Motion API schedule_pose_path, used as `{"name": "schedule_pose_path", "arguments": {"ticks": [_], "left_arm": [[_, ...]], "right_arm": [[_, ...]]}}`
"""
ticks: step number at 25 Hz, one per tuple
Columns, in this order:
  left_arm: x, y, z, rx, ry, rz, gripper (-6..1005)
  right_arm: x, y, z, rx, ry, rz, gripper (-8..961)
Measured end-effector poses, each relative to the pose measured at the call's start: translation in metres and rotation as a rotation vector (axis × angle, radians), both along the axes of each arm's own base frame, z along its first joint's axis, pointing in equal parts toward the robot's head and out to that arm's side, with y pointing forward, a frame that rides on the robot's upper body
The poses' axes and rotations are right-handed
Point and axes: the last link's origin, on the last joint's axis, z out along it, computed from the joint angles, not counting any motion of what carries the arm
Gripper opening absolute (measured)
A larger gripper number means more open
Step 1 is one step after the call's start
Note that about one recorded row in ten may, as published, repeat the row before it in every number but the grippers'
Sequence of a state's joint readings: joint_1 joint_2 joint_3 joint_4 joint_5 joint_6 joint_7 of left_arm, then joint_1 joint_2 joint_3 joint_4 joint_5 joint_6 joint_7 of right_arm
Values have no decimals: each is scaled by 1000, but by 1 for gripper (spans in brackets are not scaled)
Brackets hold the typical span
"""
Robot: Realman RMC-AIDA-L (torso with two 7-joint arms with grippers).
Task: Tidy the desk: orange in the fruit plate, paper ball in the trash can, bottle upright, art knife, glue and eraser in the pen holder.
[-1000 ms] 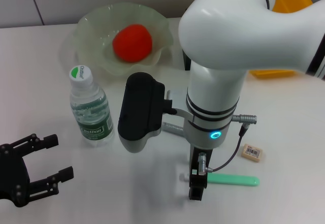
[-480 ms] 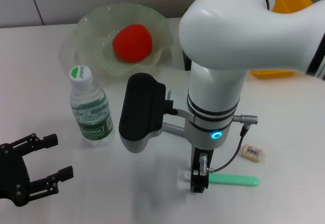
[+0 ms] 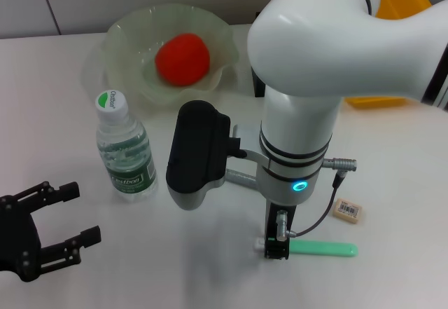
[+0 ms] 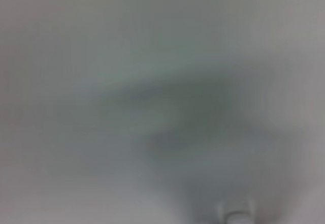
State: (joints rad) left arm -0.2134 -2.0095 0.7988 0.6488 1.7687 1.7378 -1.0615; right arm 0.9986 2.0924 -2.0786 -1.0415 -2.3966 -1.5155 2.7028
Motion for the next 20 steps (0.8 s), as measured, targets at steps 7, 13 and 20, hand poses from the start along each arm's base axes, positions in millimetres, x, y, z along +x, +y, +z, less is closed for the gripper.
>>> {"name": "schedule_pose_path", "arguments": {"ticks": [7,13,20], "left_arm": [[2,4,-1,4,3,-2,794],[2,5,-1,6,5,-3,794],[1,6,-1,11,11,2,794]], "right_arm": [[1,0,0,0,2,-1,219],[1,0,-1,-1,5,2,198],[-1,1,2,-3,13,2,167]]}}
